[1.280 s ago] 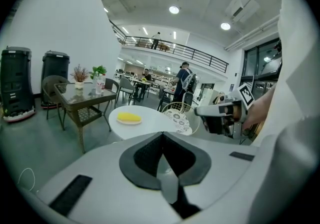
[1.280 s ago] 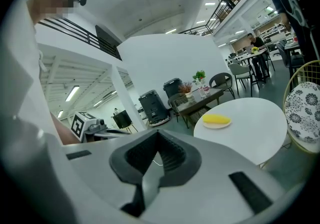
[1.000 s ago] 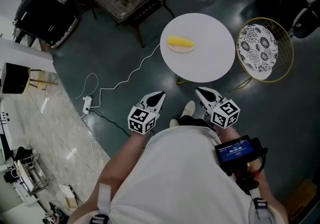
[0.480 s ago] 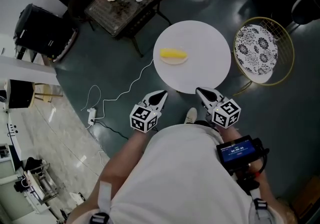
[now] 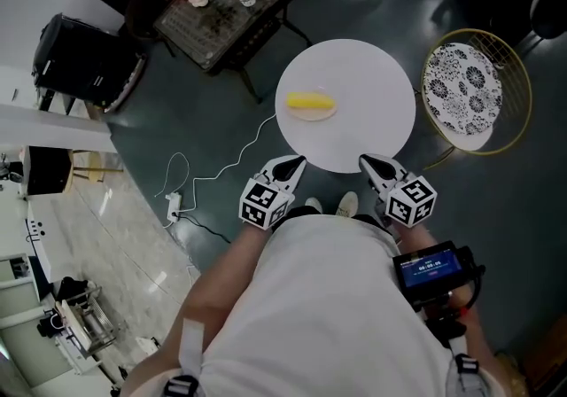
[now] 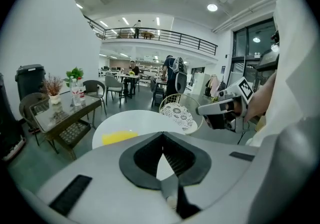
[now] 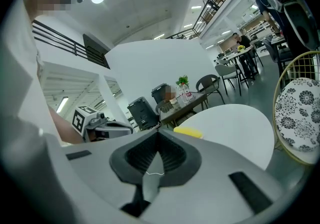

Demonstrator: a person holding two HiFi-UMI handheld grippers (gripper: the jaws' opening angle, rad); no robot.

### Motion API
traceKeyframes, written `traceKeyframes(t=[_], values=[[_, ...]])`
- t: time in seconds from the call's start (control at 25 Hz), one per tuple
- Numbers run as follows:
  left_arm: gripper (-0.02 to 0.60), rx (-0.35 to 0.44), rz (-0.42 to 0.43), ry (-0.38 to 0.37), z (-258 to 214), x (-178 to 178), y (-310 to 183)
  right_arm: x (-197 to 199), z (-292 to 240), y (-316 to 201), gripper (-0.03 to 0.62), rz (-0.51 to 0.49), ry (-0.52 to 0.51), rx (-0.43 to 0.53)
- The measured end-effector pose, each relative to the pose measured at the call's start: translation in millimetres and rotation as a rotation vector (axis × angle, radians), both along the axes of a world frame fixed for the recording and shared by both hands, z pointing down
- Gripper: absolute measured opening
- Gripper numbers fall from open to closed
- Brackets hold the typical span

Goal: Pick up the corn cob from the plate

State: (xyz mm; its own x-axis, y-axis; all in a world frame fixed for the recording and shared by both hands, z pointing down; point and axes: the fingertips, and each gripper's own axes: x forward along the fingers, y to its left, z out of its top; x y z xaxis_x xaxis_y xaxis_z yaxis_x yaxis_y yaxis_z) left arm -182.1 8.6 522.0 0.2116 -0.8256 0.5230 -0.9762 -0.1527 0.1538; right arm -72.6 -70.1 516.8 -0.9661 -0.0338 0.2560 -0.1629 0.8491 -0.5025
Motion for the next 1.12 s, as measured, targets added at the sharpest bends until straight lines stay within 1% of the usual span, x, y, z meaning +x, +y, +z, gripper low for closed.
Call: traceKeyframes(t=[0.24,0.44,0.76,0.92,1.12], values=[[0.009,-0.008,0.011,0.002,2,-6,-8,1,0,-8,0.008,0.033,-0.007,-0.006],[0.009,-0.021,0.059,0.006,5,-9,-17,0,0,-12,0.008,0.058,0.007,-0.006],[0.009,-0.134,0.173,-0.098,32,-34,-51,-7,2,-36,0.008,0.114,0.026,-0.003],[0.009,-0.181,0.230,-0.146,45,-50,-70,-8,2,-48,0.008,0.166,0.028,-0.014],[0.009,-0.230,0.316,-0.184,64,-64,-93,-8,11,-64,0.008,0.233,0.051,-0.027]])
